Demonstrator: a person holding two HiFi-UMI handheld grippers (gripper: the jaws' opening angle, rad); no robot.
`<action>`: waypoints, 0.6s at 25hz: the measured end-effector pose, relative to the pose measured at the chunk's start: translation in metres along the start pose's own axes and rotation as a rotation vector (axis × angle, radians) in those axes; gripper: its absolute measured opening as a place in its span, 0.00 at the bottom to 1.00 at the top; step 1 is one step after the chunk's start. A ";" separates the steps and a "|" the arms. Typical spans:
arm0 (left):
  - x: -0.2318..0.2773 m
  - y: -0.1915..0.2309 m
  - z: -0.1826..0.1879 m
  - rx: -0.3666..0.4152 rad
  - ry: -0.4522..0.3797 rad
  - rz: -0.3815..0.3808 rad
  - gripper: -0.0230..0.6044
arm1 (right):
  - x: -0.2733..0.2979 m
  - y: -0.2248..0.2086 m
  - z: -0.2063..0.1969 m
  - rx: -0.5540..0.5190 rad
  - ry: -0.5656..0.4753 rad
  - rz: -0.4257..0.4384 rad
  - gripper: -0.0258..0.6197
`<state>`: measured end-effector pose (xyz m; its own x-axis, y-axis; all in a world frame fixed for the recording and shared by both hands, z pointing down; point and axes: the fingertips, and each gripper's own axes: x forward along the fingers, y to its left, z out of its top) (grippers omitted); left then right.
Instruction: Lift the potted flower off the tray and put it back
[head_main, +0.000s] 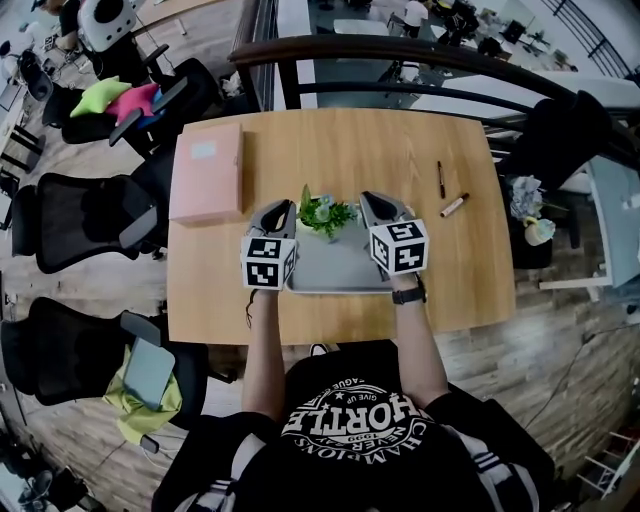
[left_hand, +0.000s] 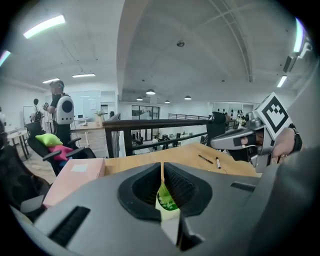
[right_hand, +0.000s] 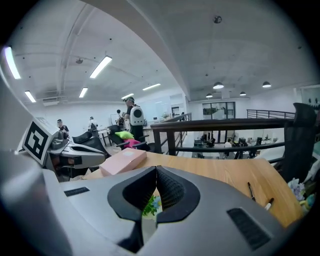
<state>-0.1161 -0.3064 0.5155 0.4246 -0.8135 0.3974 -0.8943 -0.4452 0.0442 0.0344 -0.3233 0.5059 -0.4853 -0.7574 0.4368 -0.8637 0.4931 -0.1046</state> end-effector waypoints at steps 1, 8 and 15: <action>0.002 0.001 -0.006 -0.005 0.016 0.001 0.07 | 0.002 -0.001 -0.006 0.005 0.015 0.003 0.07; 0.014 0.012 -0.052 -0.047 0.149 0.015 0.07 | 0.013 -0.011 -0.040 0.030 0.102 0.023 0.11; 0.031 0.011 -0.084 -0.089 0.242 0.003 0.31 | 0.027 -0.022 -0.065 0.051 0.171 0.042 0.17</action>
<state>-0.1249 -0.3053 0.6056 0.3859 -0.6966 0.6049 -0.9088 -0.3997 0.1194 0.0495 -0.3264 0.5781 -0.4951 -0.6504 0.5761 -0.8508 0.4972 -0.1698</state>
